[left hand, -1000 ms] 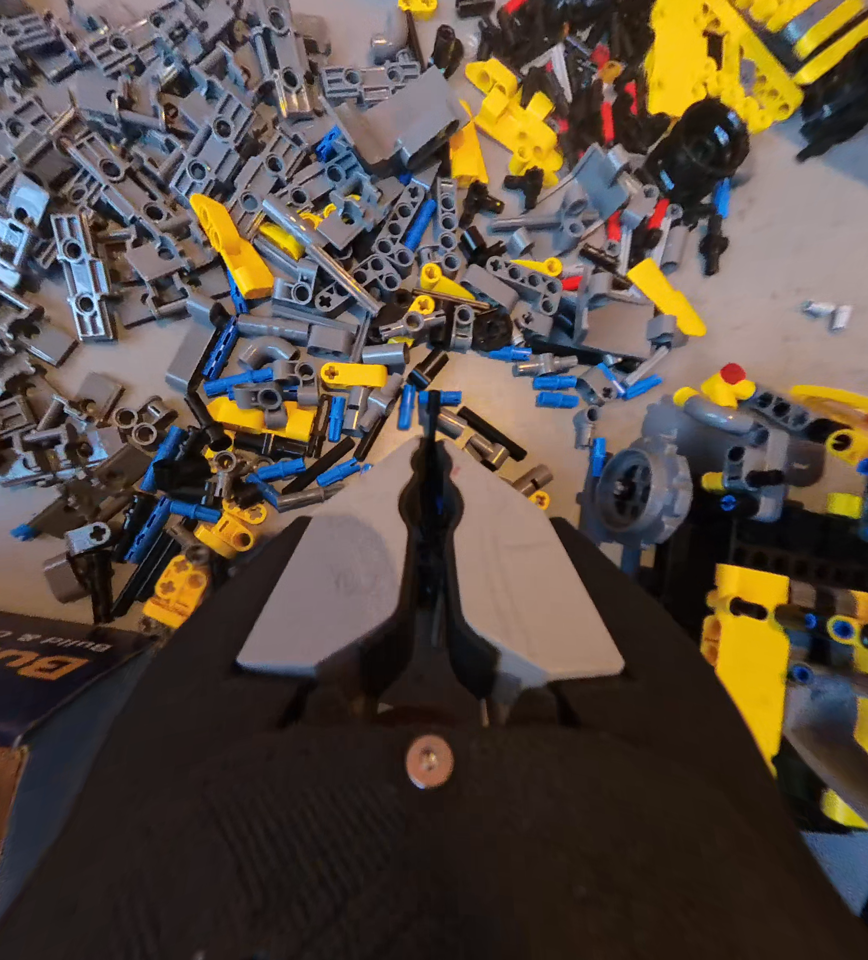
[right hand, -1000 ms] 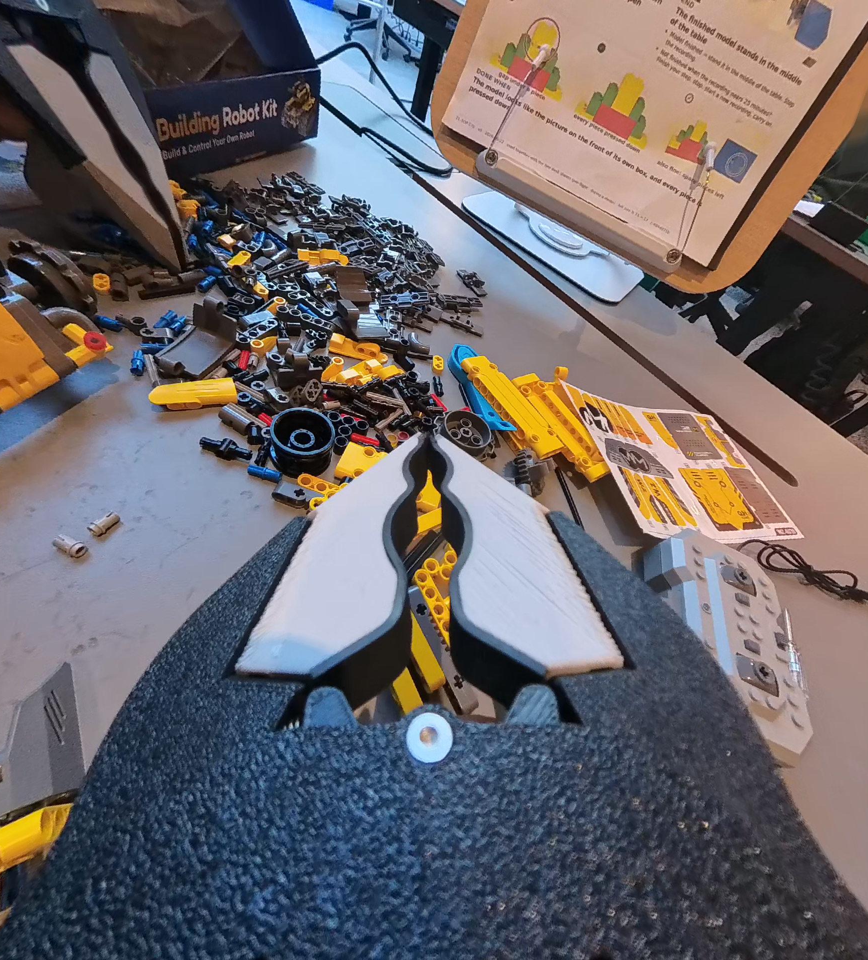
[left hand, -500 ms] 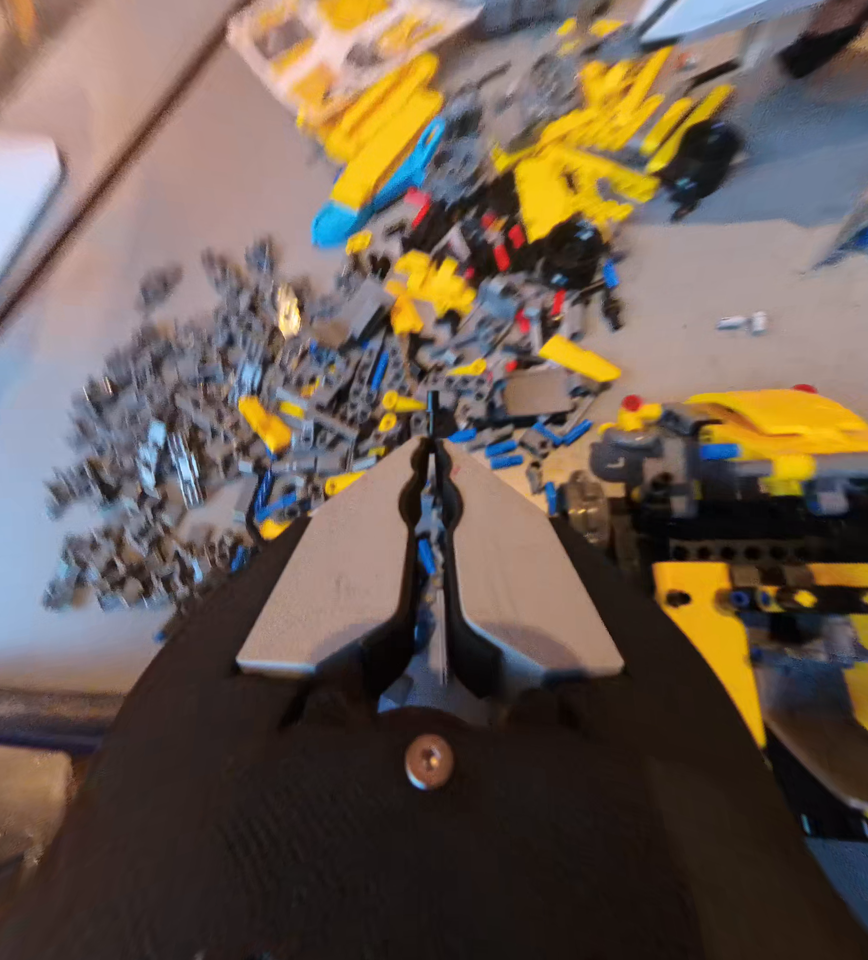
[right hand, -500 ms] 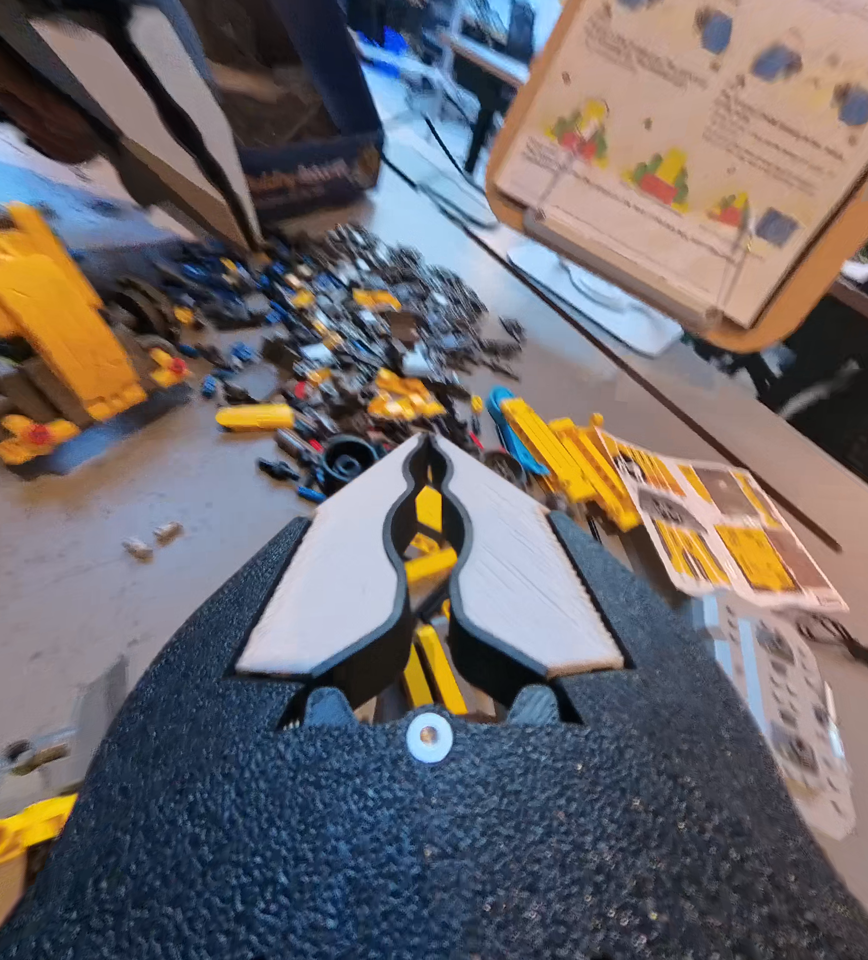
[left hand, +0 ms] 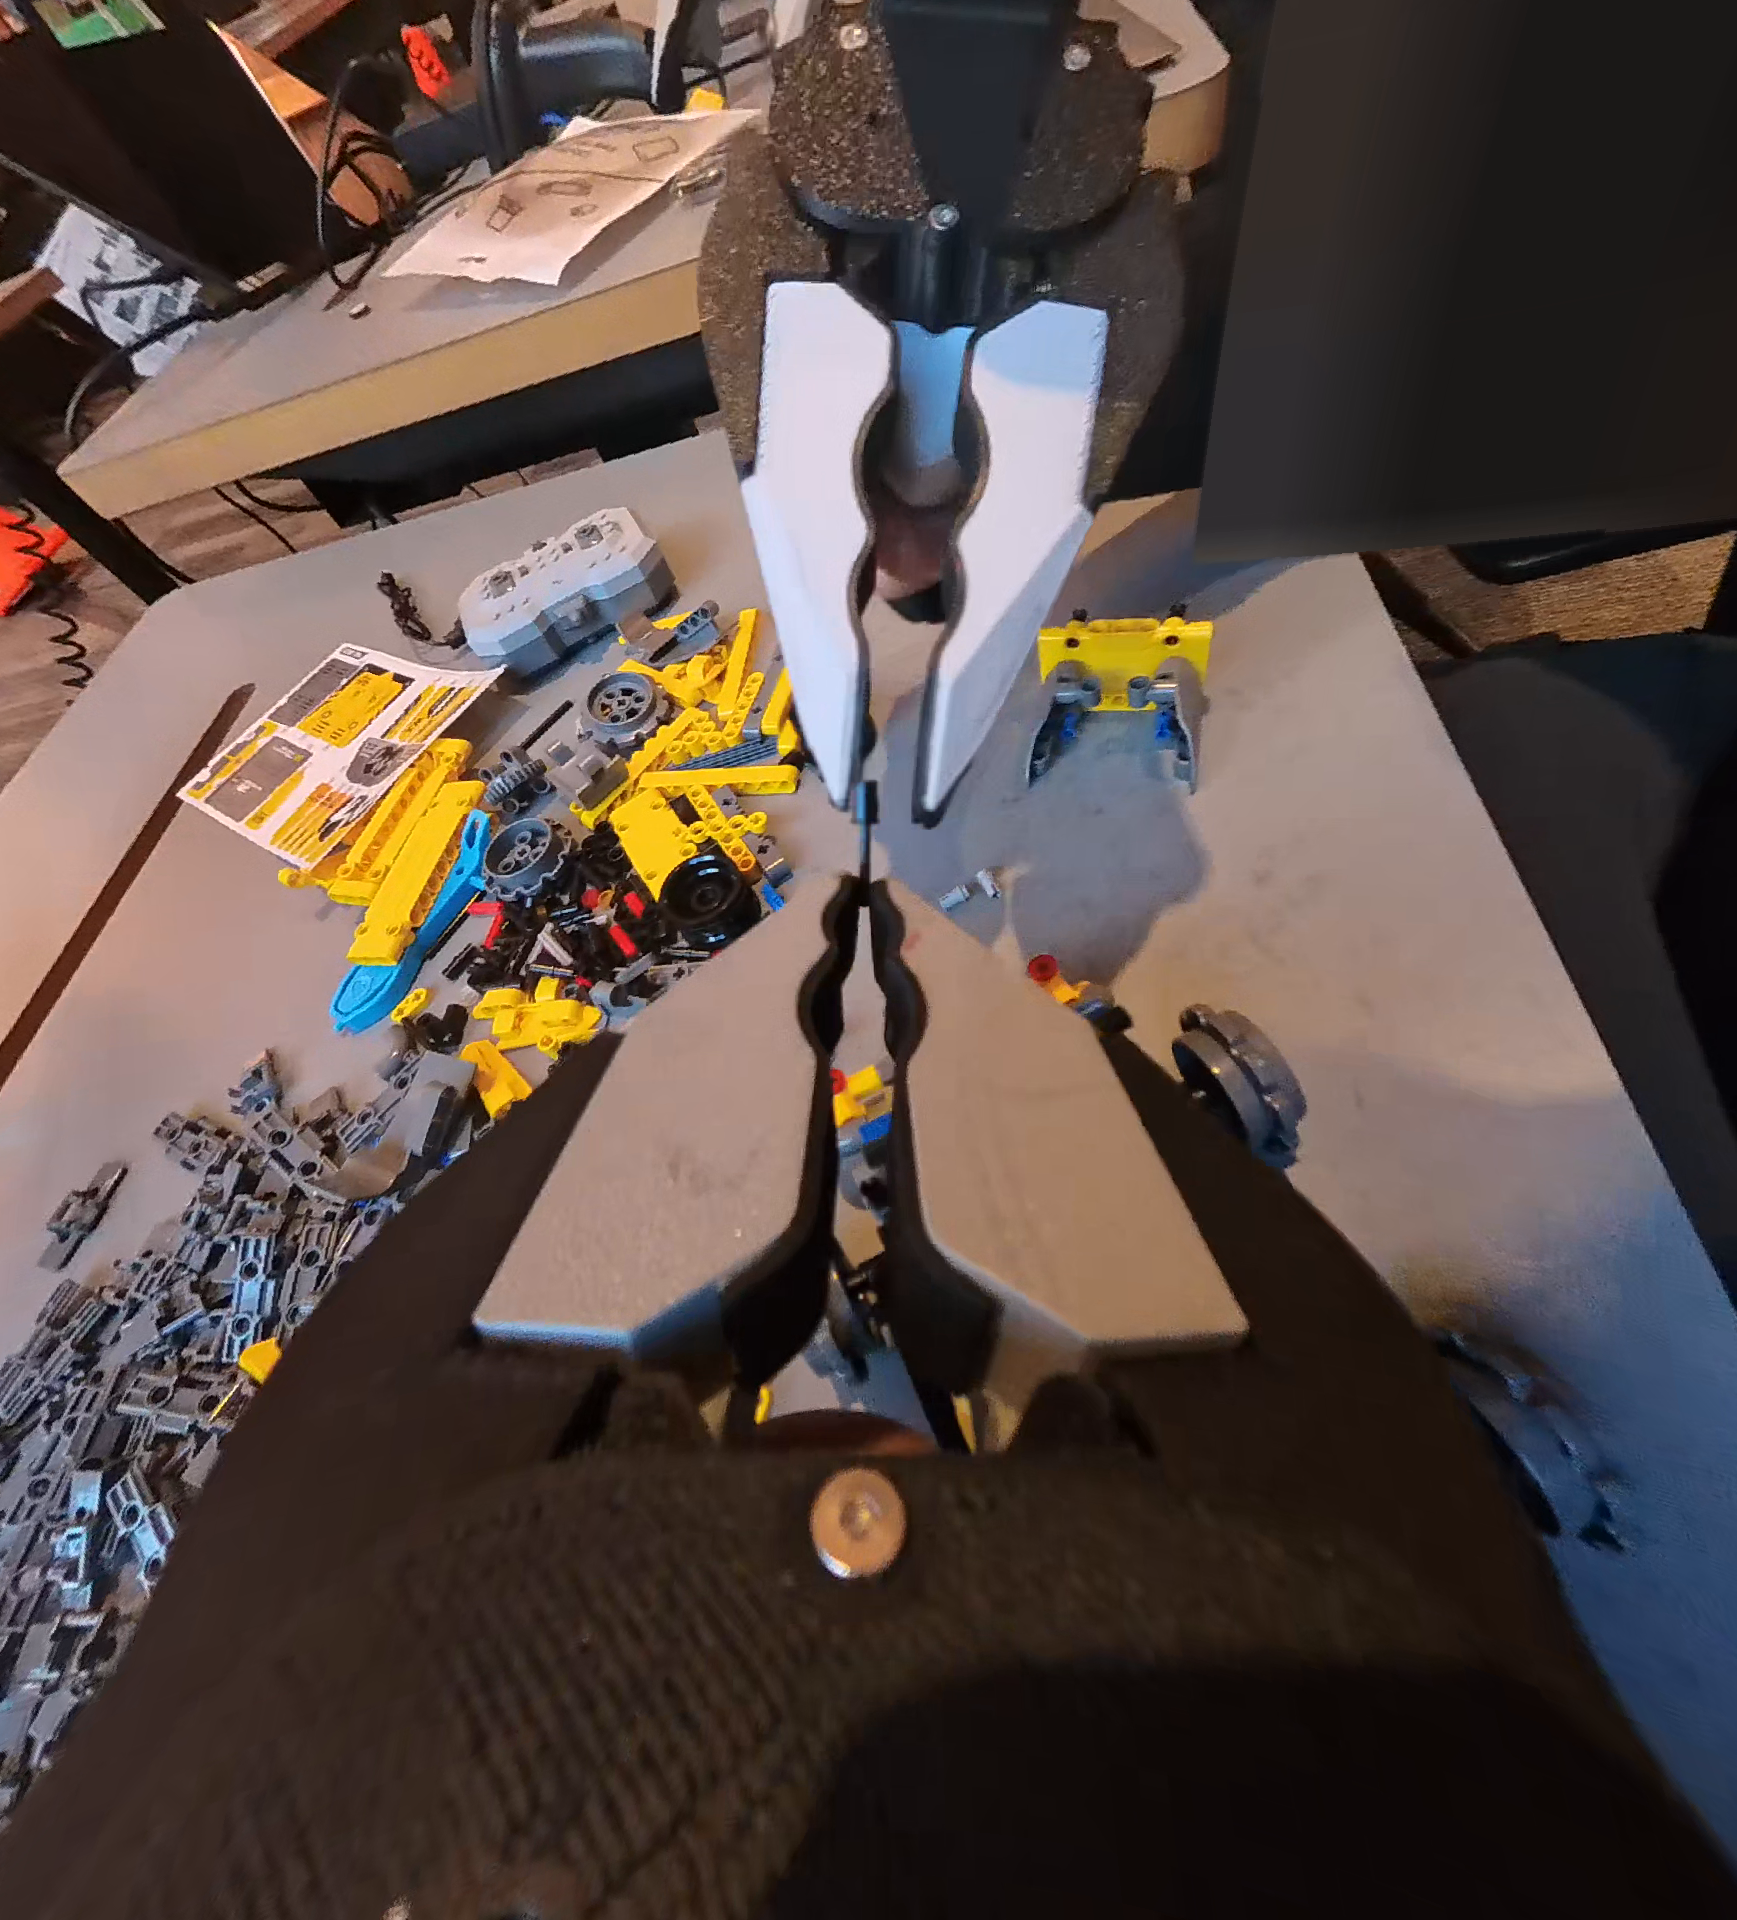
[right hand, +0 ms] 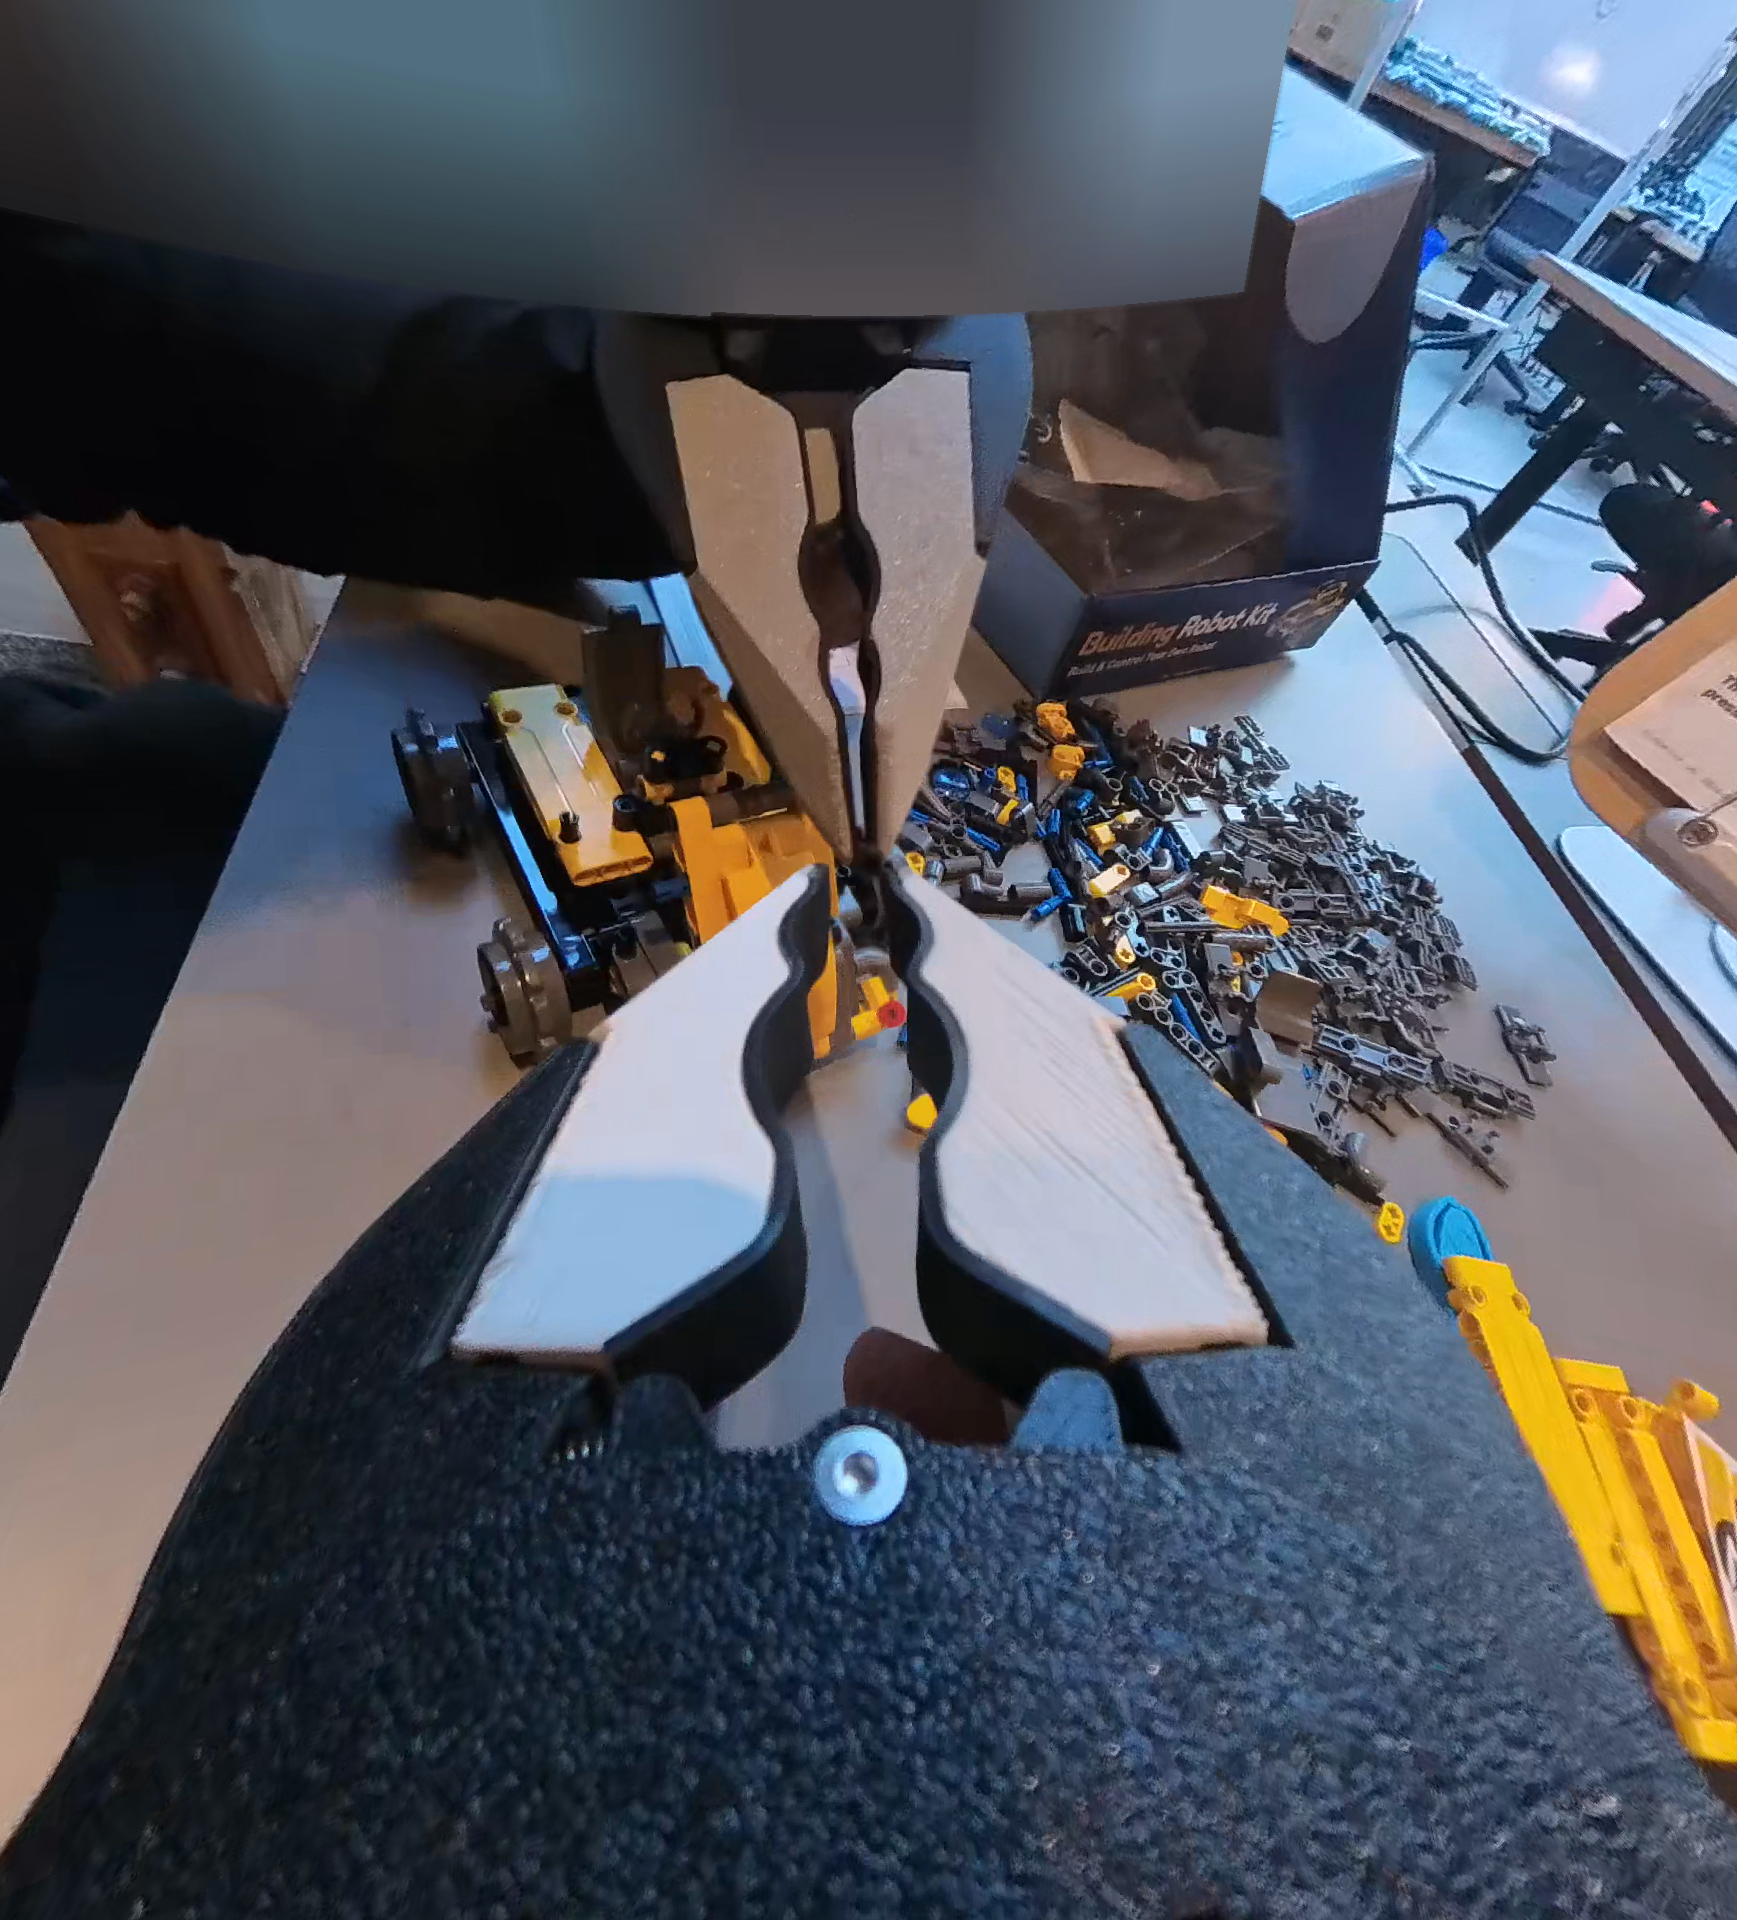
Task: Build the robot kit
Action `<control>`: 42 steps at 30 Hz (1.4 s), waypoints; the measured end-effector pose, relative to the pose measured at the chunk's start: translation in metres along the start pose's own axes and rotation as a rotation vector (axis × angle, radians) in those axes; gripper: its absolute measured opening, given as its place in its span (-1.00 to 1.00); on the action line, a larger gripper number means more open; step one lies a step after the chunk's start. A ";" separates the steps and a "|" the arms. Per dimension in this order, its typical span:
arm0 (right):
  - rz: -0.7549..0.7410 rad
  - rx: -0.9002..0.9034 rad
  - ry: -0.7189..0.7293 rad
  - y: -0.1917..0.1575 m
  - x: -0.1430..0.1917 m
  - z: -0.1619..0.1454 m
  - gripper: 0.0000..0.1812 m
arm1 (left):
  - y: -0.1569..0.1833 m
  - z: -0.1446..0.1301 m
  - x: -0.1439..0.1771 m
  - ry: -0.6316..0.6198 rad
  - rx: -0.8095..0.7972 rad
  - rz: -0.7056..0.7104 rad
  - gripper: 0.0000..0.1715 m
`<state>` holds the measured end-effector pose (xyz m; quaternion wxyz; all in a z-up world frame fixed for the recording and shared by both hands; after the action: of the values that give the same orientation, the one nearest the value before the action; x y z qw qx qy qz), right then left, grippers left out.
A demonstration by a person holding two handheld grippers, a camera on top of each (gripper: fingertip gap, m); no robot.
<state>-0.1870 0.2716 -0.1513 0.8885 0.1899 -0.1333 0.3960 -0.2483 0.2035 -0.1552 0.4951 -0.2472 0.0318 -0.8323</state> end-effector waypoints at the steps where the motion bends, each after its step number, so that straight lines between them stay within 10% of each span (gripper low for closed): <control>1: -0.002 -0.009 0.008 0.001 0.000 0.001 -0.89 | 0.001 0.000 0.000 -0.001 -0.006 0.000 -1.00; 32: -0.077 -0.019 -0.036 -0.011 -0.002 0.028 -0.95 | 0.010 0.016 0.009 0.040 -0.023 0.019 -0.99; 42: -0.130 -0.063 -0.066 -0.009 0.008 0.018 -0.95 | -0.001 0.007 0.005 -0.021 0.021 0.068 -0.69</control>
<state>-0.1764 0.2628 -0.1340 0.9129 0.1828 -0.1623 0.3268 -0.2482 0.2008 -0.1467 0.5258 -0.2496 0.0262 -0.8127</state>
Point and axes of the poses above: each gripper's, where its closed fingertips meet, x back along the fingers, z out of its top, y = z × x across the jaws, the point moved 5 cm from there along x, back along the fingers, and after that the axes turned 6 degrees about z, right-handed, at the moved point
